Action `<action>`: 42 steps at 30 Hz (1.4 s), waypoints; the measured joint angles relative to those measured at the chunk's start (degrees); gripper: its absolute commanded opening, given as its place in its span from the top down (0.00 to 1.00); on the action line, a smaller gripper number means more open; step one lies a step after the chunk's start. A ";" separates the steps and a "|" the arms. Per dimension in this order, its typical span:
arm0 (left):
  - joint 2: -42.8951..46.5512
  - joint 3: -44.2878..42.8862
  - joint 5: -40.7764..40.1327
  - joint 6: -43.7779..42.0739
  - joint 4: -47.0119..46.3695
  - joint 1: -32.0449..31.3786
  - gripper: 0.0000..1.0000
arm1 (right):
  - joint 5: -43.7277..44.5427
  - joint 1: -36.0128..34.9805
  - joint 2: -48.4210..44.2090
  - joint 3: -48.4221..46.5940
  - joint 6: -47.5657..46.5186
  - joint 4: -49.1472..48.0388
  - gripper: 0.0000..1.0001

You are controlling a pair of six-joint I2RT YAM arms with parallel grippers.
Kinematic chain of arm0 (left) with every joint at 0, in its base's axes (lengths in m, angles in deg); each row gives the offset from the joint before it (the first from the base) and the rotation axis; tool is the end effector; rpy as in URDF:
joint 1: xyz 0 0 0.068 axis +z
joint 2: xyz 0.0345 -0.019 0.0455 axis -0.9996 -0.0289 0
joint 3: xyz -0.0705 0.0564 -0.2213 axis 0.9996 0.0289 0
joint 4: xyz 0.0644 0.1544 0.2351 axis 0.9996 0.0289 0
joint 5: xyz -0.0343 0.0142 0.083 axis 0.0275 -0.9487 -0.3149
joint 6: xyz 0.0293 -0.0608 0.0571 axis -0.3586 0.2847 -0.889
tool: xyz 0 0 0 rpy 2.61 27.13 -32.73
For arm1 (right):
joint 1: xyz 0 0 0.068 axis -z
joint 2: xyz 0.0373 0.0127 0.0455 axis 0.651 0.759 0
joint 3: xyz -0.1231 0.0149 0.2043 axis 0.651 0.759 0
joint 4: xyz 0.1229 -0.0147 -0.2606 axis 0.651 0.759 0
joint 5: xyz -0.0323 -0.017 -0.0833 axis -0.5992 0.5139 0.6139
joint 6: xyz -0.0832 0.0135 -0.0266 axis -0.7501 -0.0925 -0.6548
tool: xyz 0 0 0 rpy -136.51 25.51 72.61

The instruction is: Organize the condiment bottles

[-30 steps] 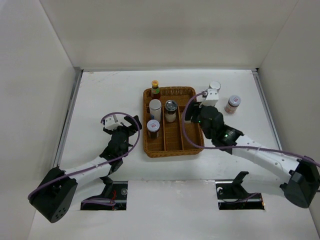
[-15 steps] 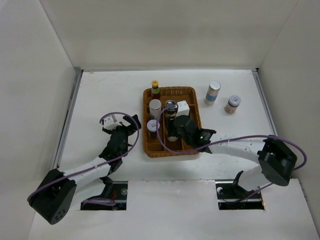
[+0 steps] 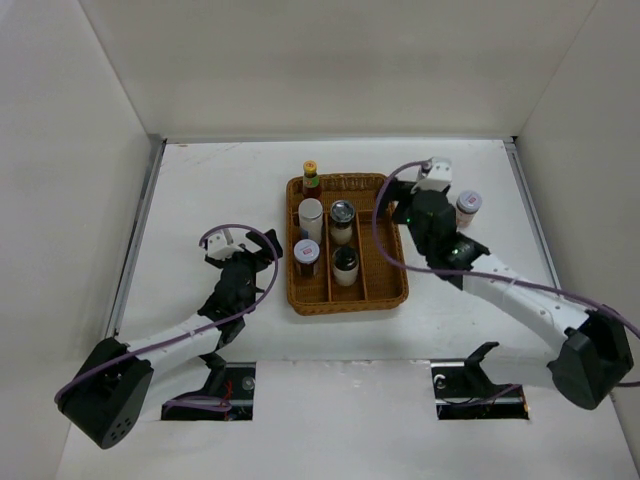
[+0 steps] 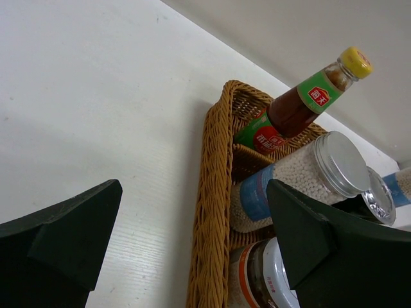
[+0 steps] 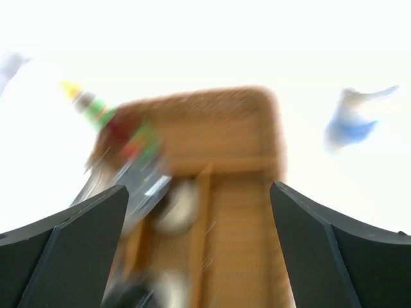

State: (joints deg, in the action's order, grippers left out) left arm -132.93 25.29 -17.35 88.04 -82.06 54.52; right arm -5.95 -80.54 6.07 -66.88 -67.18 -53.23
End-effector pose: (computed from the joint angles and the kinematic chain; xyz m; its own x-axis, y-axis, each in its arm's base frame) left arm 0.2447 -0.1058 0.1346 -0.0118 -0.5561 -0.8310 -0.0941 0.8280 -0.5528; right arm 0.2967 0.2001 0.2560 -0.2509 0.2188 -0.9430 -0.1329 0.9571 0.2575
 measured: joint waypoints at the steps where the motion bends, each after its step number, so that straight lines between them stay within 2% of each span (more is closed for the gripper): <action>1: 0.00 0.00 0.02 0.04 0.00 -0.02 0.00 | 0.35 2.99 0.39 -0.79 -0.52 -0.52 0.00; 5: 0.02 0.00 0.17 0.07 0.04 0.04 0.01 | 4.09 13.49 6.97 -5.68 -4.31 -1.03 0.00; 9: 0.74 0.00 0.15 0.07 -0.07 0.04 0.00 | 5.01 20.00 14.86 -10.86 -7.72 -0.55 0.00; 14: -0.22 0.00 0.44 0.09 0.07 0.04 0.00 | 1.16 24.81 23.37 -16.70 -9.05 0.48 0.00; 19: -0.28 0.00 0.63 0.09 0.04 0.17 0.00 | -3.39 26.16 29.79 -21.55 -9.07 1.68 0.01; 20: -0.28 0.00 0.66 0.09 0.02 0.28 0.00 | -4.11 26.23 30.95 -22.38 -9.05 1.68 0.07; 23: -0.28 0.00 0.68 0.09 0.02 0.44 0.00 | -5.38 26.27 33.53 -23.63 -9.03 1.73 0.37; 25: -0.31 0.00 0.68 0.07 0.02 0.44 0.00 | -5.49 26.27 33.92 -23.63 -8.74 1.73 0.47; 28: -0.33 0.00 0.72 0.07 0.02 0.44 0.00 | -4.59 25.97 32.72 -22.27 -8.61 1.49 0.51; 32: -0.68 0.00 0.87 0.07 0.13 0.42 0.00 | -1.31 23.12 25.07 -16.55 -9.90 1.92 0.49; 38: -0.92 0.00 0.94 0.09 0.04 0.42 0.00 | 1.29 13.14 6.45 -9.29 -10.51 0.28 0.48; 42: -1.03 0.00 1.01 0.09 -0.02 0.42 0.00 | 1.40 5.97 1.55 -6.21 -9.60 -2.43 0.47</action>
State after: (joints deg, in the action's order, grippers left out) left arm -133.96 25.29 -16.34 88.12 -82.09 54.93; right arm -4.55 -74.57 7.63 -73.09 -76.78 -55.66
